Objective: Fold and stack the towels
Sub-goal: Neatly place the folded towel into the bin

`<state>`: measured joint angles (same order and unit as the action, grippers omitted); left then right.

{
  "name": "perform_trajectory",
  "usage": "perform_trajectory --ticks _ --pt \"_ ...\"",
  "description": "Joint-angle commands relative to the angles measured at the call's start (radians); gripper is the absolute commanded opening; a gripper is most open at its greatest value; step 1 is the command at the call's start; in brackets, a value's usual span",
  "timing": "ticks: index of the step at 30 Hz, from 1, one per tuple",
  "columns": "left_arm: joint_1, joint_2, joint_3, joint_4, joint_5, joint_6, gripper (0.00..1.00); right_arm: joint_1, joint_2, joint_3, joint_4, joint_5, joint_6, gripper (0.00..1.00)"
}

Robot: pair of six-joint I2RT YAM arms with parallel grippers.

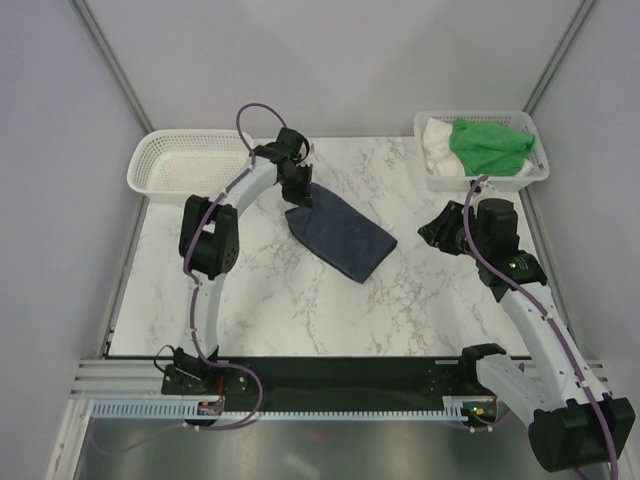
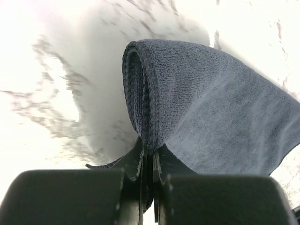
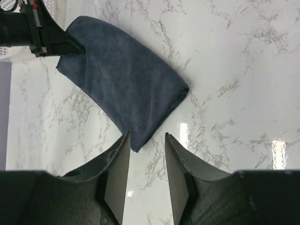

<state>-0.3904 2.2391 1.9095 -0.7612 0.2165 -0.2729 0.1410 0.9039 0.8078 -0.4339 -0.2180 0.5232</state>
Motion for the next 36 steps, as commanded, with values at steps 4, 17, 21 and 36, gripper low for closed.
perform_trajectory --ticks 4,17,21,36 --pt "0.067 0.08 0.205 -0.122 -0.114 -0.003 0.02 -0.001 0.033 0.051 0.029 0.035 -0.04 0.44" --pt "0.133 0.166 0.485 -0.168 -0.345 0.041 0.02 -0.001 0.128 0.053 0.089 0.048 -0.049 0.44" --pt "0.137 0.146 0.499 -0.168 -0.377 0.052 0.02 -0.001 0.148 0.048 0.101 0.057 -0.055 0.44" --pt "0.205 0.085 0.565 -0.181 -0.494 0.107 0.02 -0.001 0.144 0.037 0.107 0.052 -0.061 0.44"
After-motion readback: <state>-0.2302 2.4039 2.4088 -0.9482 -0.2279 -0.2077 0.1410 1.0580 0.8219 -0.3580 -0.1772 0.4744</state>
